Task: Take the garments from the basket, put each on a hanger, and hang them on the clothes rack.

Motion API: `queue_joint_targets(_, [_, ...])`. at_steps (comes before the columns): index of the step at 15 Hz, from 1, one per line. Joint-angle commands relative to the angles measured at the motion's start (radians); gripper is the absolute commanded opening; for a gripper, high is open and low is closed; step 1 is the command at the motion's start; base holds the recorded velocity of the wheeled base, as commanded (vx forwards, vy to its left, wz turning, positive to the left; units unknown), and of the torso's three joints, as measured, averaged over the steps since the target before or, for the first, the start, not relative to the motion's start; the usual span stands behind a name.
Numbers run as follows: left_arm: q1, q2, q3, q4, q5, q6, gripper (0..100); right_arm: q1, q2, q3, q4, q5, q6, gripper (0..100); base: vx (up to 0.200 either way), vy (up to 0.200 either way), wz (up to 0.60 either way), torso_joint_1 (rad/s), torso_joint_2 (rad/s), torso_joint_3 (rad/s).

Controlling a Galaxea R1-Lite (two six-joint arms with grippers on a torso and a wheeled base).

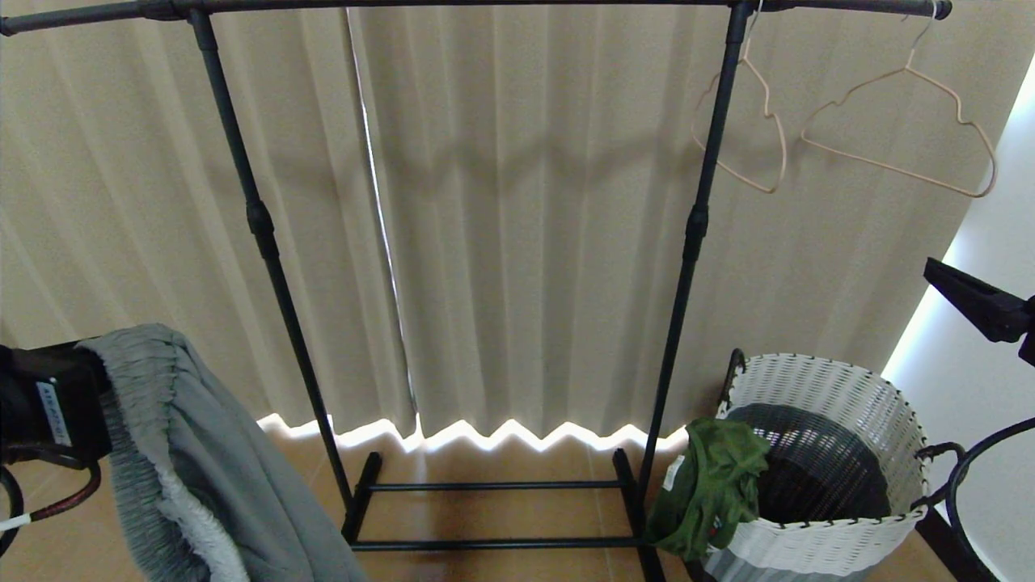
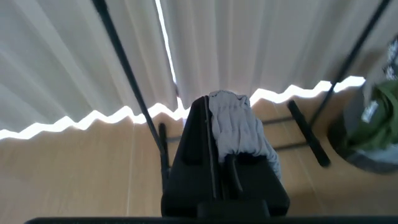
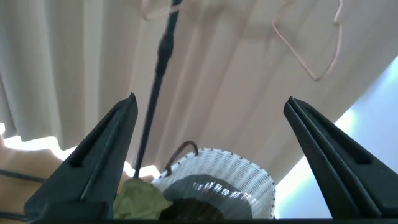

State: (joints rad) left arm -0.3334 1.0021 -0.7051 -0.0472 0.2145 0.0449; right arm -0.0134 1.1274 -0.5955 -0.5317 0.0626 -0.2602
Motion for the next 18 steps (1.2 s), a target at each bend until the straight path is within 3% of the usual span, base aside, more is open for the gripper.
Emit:
queue_joint_targets(1, [0.024,0.003,-0.001,-0.029,0.000,0.030,0,-0.008,0.025,0.013,-0.004,0.006,-0.002,100,0.000,0.000,0.00,0.000,0.00,0.000])
queue_joint_targets(3, [0.033,0.001,0.001,-0.060,0.000,0.073,0,-0.008,0.023,0.013,0.004,0.022,-0.002,100,0.000,0.000,0.00,0.000,0.00,0.000])
queue_joint_targets(10, [0.034,0.009,-0.004,-0.075,-0.001,0.115,0,-0.011,0.006,-0.012,0.055,0.019,-0.040,100,0.000,0.000,0.00,0.002,-0.02,-0.018])
queue_joint_targets(15, [0.034,0.023,-0.001,-0.105,-0.001,0.116,0,-0.013,-0.018,-0.020,0.098,0.019,-0.060,100,0.000,0.000,0.00,0.083,-0.35,-0.299])
queue_joint_targets(18, [0.034,0.023,0.001,-0.105,-0.001,0.118,0,-0.057,-0.020,-0.018,0.121,0.016,-0.080,100,0.000,0.000,0.00,0.120,-0.50,-0.312])
